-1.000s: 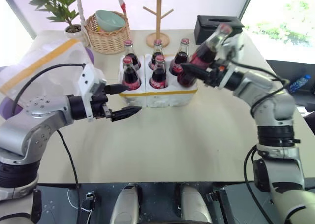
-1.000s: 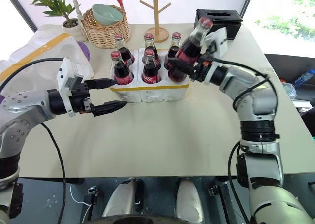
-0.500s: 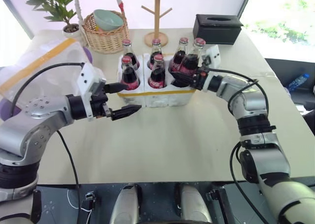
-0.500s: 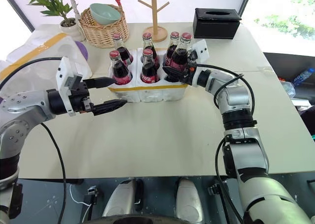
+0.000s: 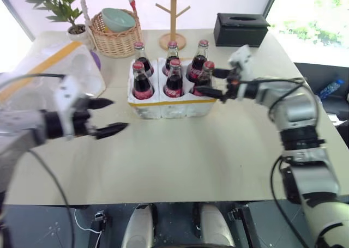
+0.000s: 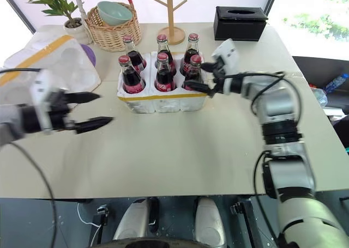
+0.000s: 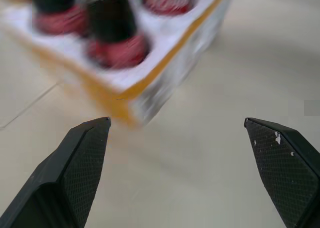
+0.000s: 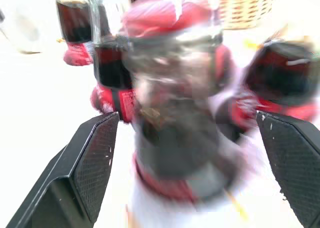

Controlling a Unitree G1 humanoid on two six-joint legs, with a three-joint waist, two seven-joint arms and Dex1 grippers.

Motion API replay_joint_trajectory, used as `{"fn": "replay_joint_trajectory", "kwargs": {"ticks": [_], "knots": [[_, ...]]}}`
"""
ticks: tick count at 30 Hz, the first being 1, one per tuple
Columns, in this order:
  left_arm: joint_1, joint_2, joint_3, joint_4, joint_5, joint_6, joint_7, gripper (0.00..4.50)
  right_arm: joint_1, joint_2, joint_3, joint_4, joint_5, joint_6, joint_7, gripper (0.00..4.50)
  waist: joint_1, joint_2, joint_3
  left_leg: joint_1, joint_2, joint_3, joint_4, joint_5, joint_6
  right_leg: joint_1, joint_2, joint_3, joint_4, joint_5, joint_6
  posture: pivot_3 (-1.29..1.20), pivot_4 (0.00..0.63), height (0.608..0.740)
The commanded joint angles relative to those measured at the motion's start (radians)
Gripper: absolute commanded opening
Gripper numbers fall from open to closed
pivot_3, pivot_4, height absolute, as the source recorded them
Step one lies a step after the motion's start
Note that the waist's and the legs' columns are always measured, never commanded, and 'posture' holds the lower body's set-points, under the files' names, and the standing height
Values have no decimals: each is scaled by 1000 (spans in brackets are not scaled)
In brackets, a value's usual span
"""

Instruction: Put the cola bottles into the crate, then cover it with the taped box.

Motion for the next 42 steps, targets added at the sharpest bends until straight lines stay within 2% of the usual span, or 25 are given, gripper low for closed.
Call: {"fn": "replay_joint_trajectory", "kwargs": {"ticks": [1,4,6,8,10,12,14,18,21,26,32,33,35,40,41,42], "knots": [[161,135,324,88,101,44,-265,4500,-19,-144,-93,-99,124,109,146,4431,-1,1,0,0,0,1,0,0,0,0,0,0,0,0,0,0,150,736],[360,207,525,255,286,-22,-510,4500,-19,-230,-116,-112,154,109,227,4431,-4,1,0,2,1,1,-1,0,0,0,0,-1,0,-2,-4,0,150,736],[459,269,597,431,399,-115,-609,4500,-47,-257,-132,-99,179,119,255,4431,-7,1,0,3,1,2,-2,0,0,0,0,-1,0,-4,-6,0,150,736],[514,336,597,606,443,-234,-626,4500,-76,-260,-139,-94,201,133,268,4431,-8,1,0,3,2,2,-3,0,0,-1,0,-1,1,-4,-7,0,150,736],[496,403,523,783,473,-369,-626,4500,-102,-256,-145,-98,231,159,278,4431,-8,2,1,4,2,3,-4,0,0,-2,0,-1,2,-4,-8,0,150,736],[377,468,347,936,425,-432,-570,4500,-116,-257,-151,-123,275,191,300,4431,0,2,1,3,2,3,-5,0,0,-3,0,-1,2,-4,-8,0,150,736],[224,493,138,1027,389,-481,-512,4500,-117,-258,-150,-156,288,191,304,4431,3,2,1,2,2,3,-5,0,0,-3,0,-1,1,-4,-7,0,150,736],[-182,420,-227,1139,498,-571,-508,4500,-115,-261,-155,-189,297,204,274,4431,0,1,1,1,1,4,-7,0,0,-4,0,0,2,-2,-4,0,150,736],[-484,329,-417,1260,635,-611,-521,4500,-103,-268,-176,-219,315,223,244,4431,4,1,0,1,1,4,-7,0,0,-4,1,-1,4,-2,-4,0,150,736],[-781,199,-592,1491,815,-716,-466,4500,-58,-291,-218,-282,348,259,198,4431,3,-1,-1,0,1,4,-2,1,-1,-3,1,-1,5,-2,-3,0,150,736],[-875,136,-662,1629,907,-777,-446,4500,-24,-324,-255,-321,377,279,164,4431,-1,-2,0,0,2,4,0,0,-1,-3,0,-1,5,-1,-2,0,150,736],[-880,131,-664,1640,912,-780,-454,3983,-20,-329,-259,-325,380,281,159,4500,-1,-2,0,0,2,4,0,0,-1,-3,0,-1,5,-1,-2,0,150,736],[-885,123,-664,1654,920,-796,-447,3248,-10,-336,-265,-332,384,282,149,4500,0,-2,0,0,2,4,0,0,-1,-3,0,-1,5,-1,-2,0,150,736],[-900,119,-656,1666,931,-827,-417,659,8,-347,-269,-333,407,311,134,4500,3,-2,0,0,2,4,0,0,-1,-3,0,0,5,-1,-2,0,150,736],[-904,119,-651,1664,931,-846,-390,396,10,-348,-269,-333,406,308,134,4500,3,-2,0,0,2,3,1,0,-1,-3,0,0,5,-1,-2,0,150,736],[-913,120,-642,1659,929,-872,-352,396,17,-346,-265,-336,390,287,128,4500,3,-2,0,0,2,3,1,0,-1,-3,0,0,5,-1,-2,0,150,736]]}}
